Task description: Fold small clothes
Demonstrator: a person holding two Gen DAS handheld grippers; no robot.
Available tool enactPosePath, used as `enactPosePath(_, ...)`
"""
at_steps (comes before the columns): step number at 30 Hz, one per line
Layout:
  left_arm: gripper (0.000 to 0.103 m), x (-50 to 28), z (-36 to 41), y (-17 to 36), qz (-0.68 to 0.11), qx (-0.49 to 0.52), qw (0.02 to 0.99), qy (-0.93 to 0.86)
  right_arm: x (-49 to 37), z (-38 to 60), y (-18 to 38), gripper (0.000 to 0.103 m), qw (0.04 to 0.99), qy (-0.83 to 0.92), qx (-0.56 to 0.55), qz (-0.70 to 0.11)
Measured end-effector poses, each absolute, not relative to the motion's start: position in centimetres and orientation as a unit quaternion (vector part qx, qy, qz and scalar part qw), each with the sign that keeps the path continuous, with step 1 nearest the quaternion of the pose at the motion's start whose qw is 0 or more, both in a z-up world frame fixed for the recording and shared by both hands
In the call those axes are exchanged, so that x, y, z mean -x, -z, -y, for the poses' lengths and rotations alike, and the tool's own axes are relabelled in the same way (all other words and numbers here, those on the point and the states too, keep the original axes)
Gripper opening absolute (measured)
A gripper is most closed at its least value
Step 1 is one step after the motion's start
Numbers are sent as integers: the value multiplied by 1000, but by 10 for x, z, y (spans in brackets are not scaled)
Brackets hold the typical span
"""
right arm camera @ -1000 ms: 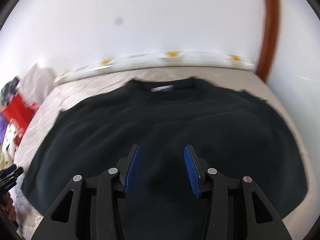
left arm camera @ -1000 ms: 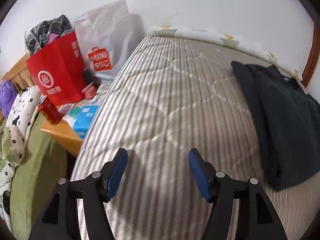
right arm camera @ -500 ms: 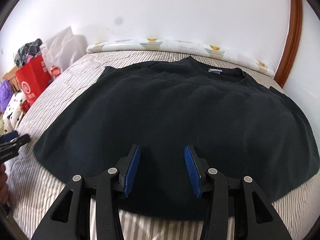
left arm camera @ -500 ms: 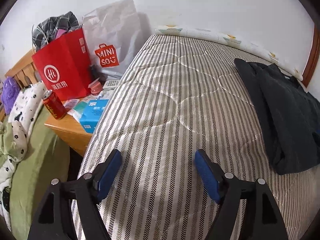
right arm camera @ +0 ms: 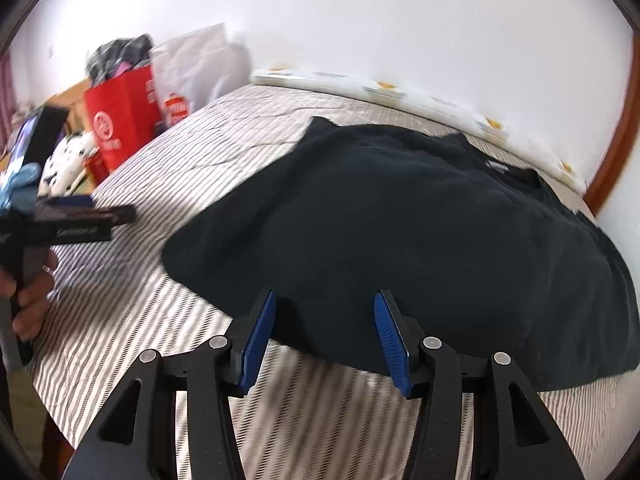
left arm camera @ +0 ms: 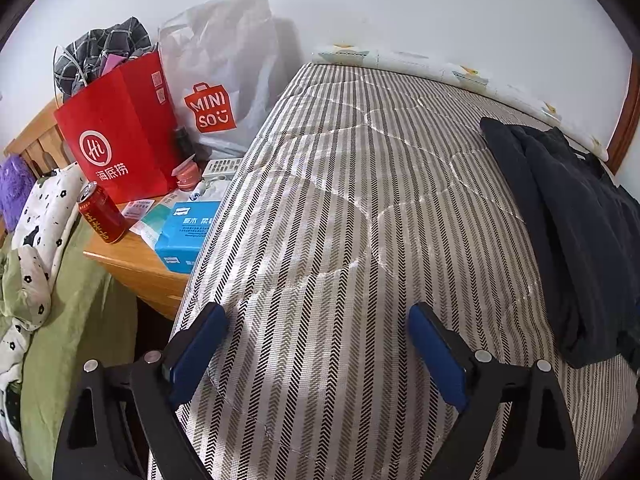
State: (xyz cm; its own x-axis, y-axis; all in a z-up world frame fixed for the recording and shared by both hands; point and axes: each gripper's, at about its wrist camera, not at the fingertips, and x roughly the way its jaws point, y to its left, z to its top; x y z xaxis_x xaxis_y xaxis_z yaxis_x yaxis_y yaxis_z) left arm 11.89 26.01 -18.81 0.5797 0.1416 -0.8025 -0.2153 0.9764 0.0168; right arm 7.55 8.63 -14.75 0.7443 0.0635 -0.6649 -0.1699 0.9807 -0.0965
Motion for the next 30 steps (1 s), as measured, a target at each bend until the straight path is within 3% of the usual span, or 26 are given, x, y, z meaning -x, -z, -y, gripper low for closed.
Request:
enactPosePath(17,95,-119,-262,189,-448,43,888,-98,-97,-160,170,55,919,-20,215,-329)
enactPosePath(20,96,-118,-262,189,-448,43,888,-97,-112,-160,170,39,919,-8,212,-333)
enactPosePath(22,96,-118,-262,189,-449,42,887,-96,-118,-160,168,15,919,7,218,-328)
enactPosePath(30,95,-117,-249,186,-448,39,889,-85,-113,-104,119,12,944,-68,89,-309)
